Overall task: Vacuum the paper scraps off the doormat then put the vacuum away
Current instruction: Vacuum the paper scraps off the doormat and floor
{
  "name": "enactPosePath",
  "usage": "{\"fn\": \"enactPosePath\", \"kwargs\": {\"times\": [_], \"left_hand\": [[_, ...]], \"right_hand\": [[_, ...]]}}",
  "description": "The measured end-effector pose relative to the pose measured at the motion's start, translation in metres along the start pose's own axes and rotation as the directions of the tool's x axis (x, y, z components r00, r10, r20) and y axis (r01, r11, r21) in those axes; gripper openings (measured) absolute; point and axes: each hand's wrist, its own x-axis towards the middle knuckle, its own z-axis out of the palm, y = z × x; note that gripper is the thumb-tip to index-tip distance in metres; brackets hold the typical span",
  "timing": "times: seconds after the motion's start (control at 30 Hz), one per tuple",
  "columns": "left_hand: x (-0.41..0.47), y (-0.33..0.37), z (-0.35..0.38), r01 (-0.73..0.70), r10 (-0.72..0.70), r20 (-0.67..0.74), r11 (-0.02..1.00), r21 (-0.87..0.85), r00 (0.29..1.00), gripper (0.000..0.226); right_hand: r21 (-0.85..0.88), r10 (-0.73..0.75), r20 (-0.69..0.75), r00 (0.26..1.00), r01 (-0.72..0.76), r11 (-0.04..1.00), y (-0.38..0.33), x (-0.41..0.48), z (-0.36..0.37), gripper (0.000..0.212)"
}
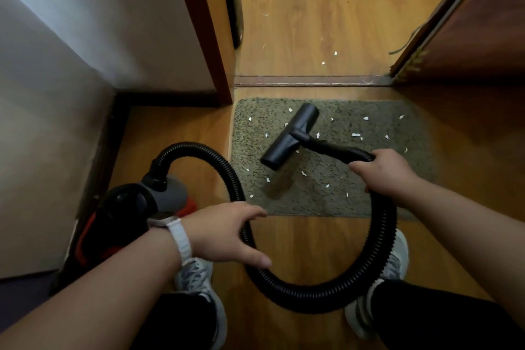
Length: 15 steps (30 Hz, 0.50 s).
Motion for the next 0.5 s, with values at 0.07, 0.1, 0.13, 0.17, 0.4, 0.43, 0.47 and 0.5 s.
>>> {"fn": "enactPosePath", "kwargs": {"times": [0.07,0.1,0.13,0.17,0.4,0.43,0.47,0.5], "left_hand": [[0.011,0.027,0.008,-0.076,0.075,0.018,0.996,0.054,0.997,0.103],[0.017,0.039,0.014,-0.107,0.105,0.039,0.992,0.062,0.994,0.106],[0.021,0.051,0.017,-0.13,0.127,0.061,0.991,0.046,0.99,0.107],[0.025,0.061,0.02,-0.138,0.138,0.085,0.99,-0.002,0.987,0.106],[0.027,0.099,0.036,-0.045,0.171,0.248,0.895,-0.444,0.953,0.028],[0.025,0.097,0.035,-0.058,0.176,0.228,0.893,-0.446,0.958,0.021],[0.023,0.092,0.03,-0.071,0.163,0.19,0.907,-0.415,0.968,0.021],[0.02,0.086,0.023,-0.08,0.134,0.13,0.931,-0.356,0.982,0.024]], "right_hand": [[0.199,0.019,0.003,1.0,-0.019,0.98,-0.009,-0.007,-0.003,0.021],[0.276,0.028,0.006,1.0,-0.029,0.961,-0.015,-0.011,-0.005,0.022],[0.335,0.036,0.009,0.999,-0.037,0.941,-0.021,-0.013,-0.008,0.021],[0.381,0.042,0.005,0.999,-0.041,0.924,-0.027,-0.015,-0.011,0.021],[0.503,0.087,-0.105,0.991,-0.022,0.864,-0.027,-0.005,-0.042,0.03],[0.472,0.083,-0.139,0.987,-0.008,0.882,-0.022,-0.002,-0.045,0.029],[0.429,0.078,-0.168,0.983,0.002,0.903,-0.017,0.0,-0.048,0.028],[0.363,0.062,-0.189,0.98,0.011,0.932,-0.012,0.002,-0.051,0.028]]}}
